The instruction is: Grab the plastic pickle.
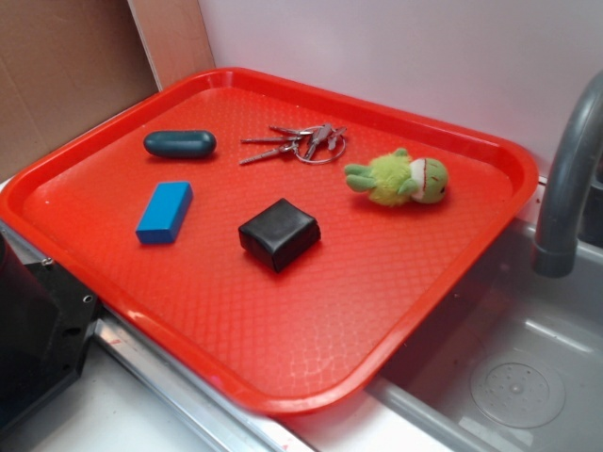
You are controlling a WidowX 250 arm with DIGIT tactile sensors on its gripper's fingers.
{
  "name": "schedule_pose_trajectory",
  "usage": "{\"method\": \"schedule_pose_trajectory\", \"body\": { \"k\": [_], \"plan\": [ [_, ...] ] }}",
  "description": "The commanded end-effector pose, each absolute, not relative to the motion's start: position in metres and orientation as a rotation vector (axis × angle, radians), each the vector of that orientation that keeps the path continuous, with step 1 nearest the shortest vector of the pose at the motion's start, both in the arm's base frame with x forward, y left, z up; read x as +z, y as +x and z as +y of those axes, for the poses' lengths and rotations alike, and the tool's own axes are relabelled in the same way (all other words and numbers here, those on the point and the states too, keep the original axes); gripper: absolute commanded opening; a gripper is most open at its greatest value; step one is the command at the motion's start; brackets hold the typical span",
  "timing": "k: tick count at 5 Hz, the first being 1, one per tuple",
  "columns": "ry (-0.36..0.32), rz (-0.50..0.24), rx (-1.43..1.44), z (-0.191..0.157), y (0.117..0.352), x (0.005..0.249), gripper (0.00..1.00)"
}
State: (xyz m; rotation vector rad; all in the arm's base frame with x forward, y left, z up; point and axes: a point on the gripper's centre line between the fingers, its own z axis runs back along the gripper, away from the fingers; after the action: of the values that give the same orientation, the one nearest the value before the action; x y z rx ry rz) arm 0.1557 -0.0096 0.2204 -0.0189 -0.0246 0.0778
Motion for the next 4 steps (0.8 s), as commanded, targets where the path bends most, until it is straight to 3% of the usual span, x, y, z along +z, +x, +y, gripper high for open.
{"method": "schedule_pose_trajectory", "body": {
  "k": [1, 2, 4],
  "plan": [
    [0.073, -0.015, -0.195, 0.042, 0.243, 0.195, 1.00],
    [0.034, 0.085, -0.446, 0.080, 0.250, 0.143, 1.00],
    [0.093, 0.130, -0.809, 0.101, 0.230, 0.082, 1.00]
  ]
}}
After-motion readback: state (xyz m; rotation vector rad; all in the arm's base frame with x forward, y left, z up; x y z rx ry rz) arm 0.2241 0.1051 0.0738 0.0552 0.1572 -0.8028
